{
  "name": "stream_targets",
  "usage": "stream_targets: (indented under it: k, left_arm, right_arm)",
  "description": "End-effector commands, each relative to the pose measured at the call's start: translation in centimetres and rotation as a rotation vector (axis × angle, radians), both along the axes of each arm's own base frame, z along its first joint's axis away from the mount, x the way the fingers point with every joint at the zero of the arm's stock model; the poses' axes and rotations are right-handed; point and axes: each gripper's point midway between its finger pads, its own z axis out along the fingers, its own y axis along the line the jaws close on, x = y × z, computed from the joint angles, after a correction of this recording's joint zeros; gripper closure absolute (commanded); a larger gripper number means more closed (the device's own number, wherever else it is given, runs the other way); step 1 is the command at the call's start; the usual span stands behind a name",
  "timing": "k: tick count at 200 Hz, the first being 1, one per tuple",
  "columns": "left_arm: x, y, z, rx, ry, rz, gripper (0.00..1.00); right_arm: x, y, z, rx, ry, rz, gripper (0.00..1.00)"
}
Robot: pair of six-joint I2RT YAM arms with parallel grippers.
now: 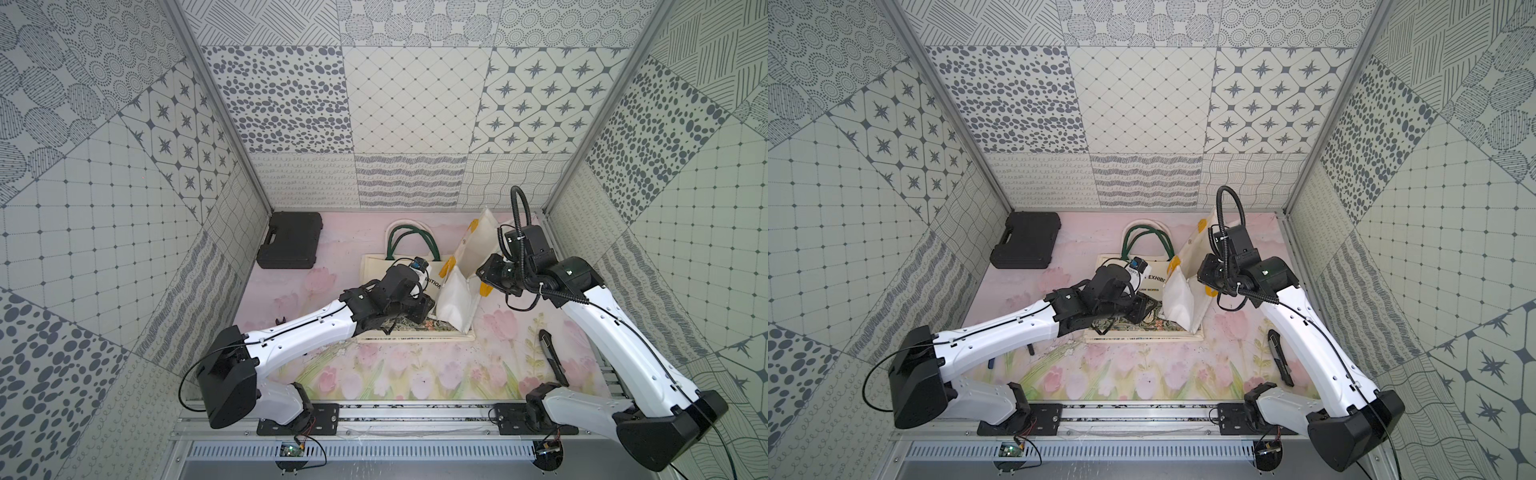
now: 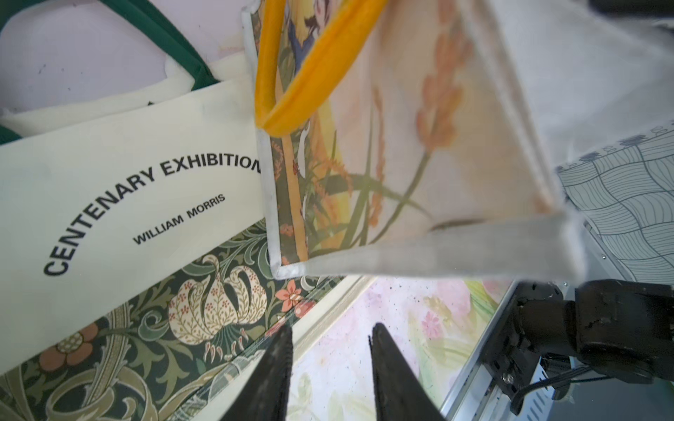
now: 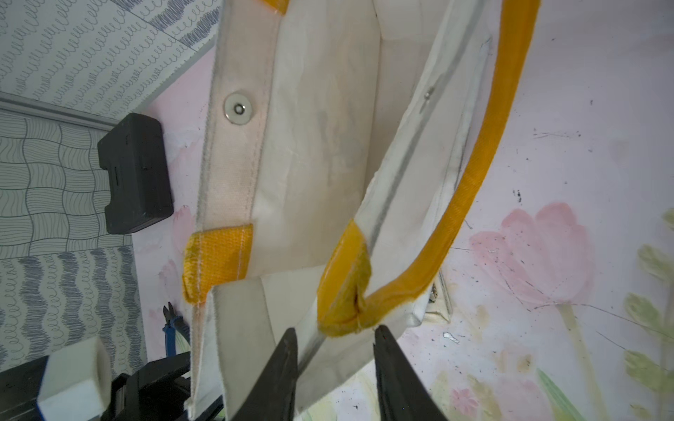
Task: Put away the canvas bag
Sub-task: Pick up the canvas bag from the center of the board.
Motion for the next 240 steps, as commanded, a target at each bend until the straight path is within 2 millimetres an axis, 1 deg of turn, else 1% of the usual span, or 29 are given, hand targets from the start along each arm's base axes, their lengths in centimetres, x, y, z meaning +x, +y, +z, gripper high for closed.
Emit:
stream_targets:
  k: [1, 22, 35, 54, 73, 104, 123, 150, 180, 198, 223, 235, 240]
  left_arm:
    - [2.3, -3.6, 4.6, -0.095, -0.241, -0.038, 0.61]
    - [1.8, -5.1, 5.8, -0.149, -0.297, -0.08, 0.6]
    - [1.5, -5.7, 6.0, -0.175, -0.308, -0.097, 0.6]
    - [1.2, -6.0, 5.9, -0.196, -0.313, -0.102, 0.6]
    - [1.1, -6.1, 5.7, -0.201, -0.31, -0.104, 0.6]
    - [0.7, -6.7, 6.7, -0.226, -0.317, -0.125, 0.61]
    - [0.0, -7.0, 7.1, -0.245, -0.313, -0.155, 0.61]
    - [-1.9, -7.2, 7.4, -0.277, -0.309, -0.21, 0.61]
    - [-3.3, -7.4, 7.0, -0.301, -0.289, -0.261, 0.61]
    - [-3.2, -7.4, 6.6, -0.298, -0.288, -0.258, 0.61]
    - [-2.5, -7.8, 6.1, -0.279, -0.289, -0.238, 0.61]
    - [-2.2, -7.9, 5.8, -0.268, -0.294, -0.227, 0.61]
    - [-2.0, -8.0, 5.9, -0.265, -0.299, -0.221, 0.61]
  right_arm:
    - [-0.2, 1.4, 1.2, 0.097, -0.045, 0.05, 0.64]
    - [-0.6, 2.0, 1.1, 0.165, -0.055, 0.052, 0.64]
    - [-0.6, 2.6, 1.2, 0.23, -0.063, 0.051, 0.64]
    - [-0.7, 3.4, 1.5, 0.324, -0.078, 0.053, 0.64]
    - [-0.8, 4.0, 1.5, 0.376, -0.082, 0.06, 0.66]
    - [-0.8, 4.5, 1.4, 0.427, -0.094, 0.064, 0.68]
    - [-0.8, 4.4, 1.4, 0.437, -0.102, 0.052, 0.69]
    - [-0.6, 4.1, 1.1, 0.424, -0.109, 0.041, 0.69]
    - [-0.3, 4.4, 0.6, 0.443, -0.097, 0.034, 0.7]
    - [-0.3, 4.6, 0.5, 0.459, -0.091, 0.033, 0.71]
    - [-0.3, 5.0, 0.5, 0.485, -0.078, 0.04, 0.73]
    - [-0.5, 5.2, 0.5, 0.496, -0.066, 0.048, 0.78]
    - [-0.5, 5.3, 0.4, 0.498, -0.06, 0.049, 0.83]
